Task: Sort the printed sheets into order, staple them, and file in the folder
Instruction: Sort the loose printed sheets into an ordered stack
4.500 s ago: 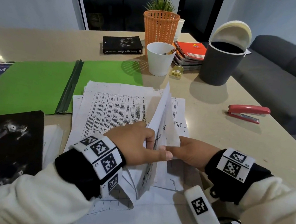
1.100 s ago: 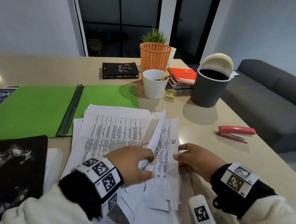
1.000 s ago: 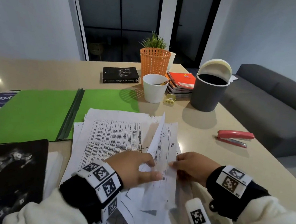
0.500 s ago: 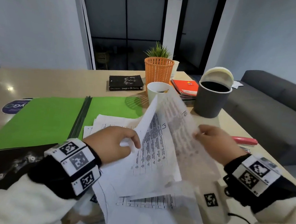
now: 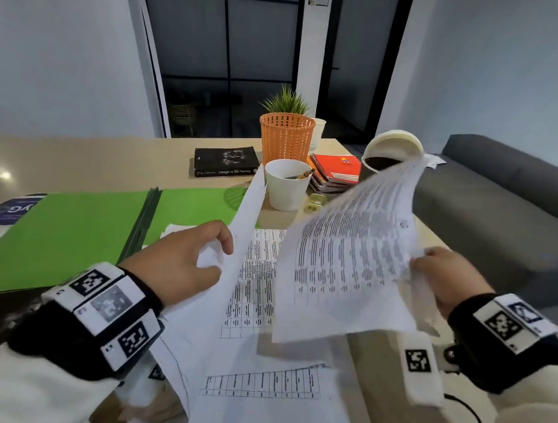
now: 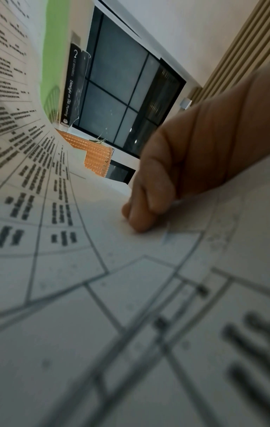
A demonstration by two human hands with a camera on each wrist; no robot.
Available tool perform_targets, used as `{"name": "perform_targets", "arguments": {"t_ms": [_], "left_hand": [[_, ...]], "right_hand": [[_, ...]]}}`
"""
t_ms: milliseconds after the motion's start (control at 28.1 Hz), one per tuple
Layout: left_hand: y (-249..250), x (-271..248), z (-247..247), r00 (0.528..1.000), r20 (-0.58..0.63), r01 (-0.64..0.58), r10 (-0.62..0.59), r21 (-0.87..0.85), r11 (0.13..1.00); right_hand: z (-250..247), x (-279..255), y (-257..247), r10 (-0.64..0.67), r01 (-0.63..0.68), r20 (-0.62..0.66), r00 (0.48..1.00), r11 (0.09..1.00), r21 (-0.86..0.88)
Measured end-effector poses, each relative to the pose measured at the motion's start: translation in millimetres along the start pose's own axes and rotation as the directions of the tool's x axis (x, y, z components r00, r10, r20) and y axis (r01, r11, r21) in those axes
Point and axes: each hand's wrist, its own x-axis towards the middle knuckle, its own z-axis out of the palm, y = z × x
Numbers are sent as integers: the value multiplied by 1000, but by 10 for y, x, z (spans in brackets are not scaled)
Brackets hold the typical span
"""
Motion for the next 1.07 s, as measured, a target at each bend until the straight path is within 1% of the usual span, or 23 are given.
{"name": "perform_targets", "arguments": {"t_ms": [71,107,178,249,285,356,428,463,499,606,713,748,855,926,962,998,1033,1069], "left_hand": [[-31,-1,-15,1000,-9,10,-10,8,1000],[-43,-3,-24,1000,-15,11,-11,11,1000],[-53,-15,-36,1000,-26,7,-7,12,1000],[-67,-18,-32,999,-37,8,-8,3,1000],[-65,-22,-27,999,-37,11,-11,0,1000],[-56,-25,-5,1000,-27,6,-6,-4,1000],[-13,-30,29,1000,-1,-17,17,-21,1000],[22,-31,53,999,24,-31,32,-32,999],[59,-30,85,997,60,-45,47,-36,998],[136,6,229,978,165,-120,125,-42,992],[195,47,349,962,196,-187,190,-32,982],[211,60,389,959,205,-195,196,-25,980],[272,73,534,953,244,-190,182,12,982],[293,71,612,952,254,-181,169,24,983],[283,70,639,955,251,-170,158,25,985],[279,66,657,957,245,-165,152,30,986],[267,66,677,959,242,-162,147,44,986],[254,62,692,960,245,-157,138,60,986]], "right_hand": [[180,68,136,40,-22,110,993,987,-160],[263,83,179,48,-15,142,989,975,-222],[387,48,202,54,-8,164,985,964,-266],[447,-19,186,66,-1,216,974,958,-287],[462,-44,179,78,-9,243,967,962,-272],[487,-136,153,121,-75,305,945,985,-156],[530,-251,101,147,-152,389,909,988,-17],[569,-282,83,136,-159,436,890,987,17],[610,-321,44,108,-144,482,870,989,39],[740,-421,-115,4,-27,594,804,999,30],[876,-504,-224,-44,87,652,757,996,-34],[921,-528,-236,-58,111,663,747,993,-38],[986,-593,-252,-93,119,705,703,993,12],[969,-591,-241,-99,76,752,652,995,65],[939,-577,-221,-96,34,771,629,995,96],[899,-553,-199,-93,-9,782,617,992,125],[858,-516,-159,-82,-47,779,622,989,142],[817,-481,-119,-69,-75,766,639,986,151]]}}
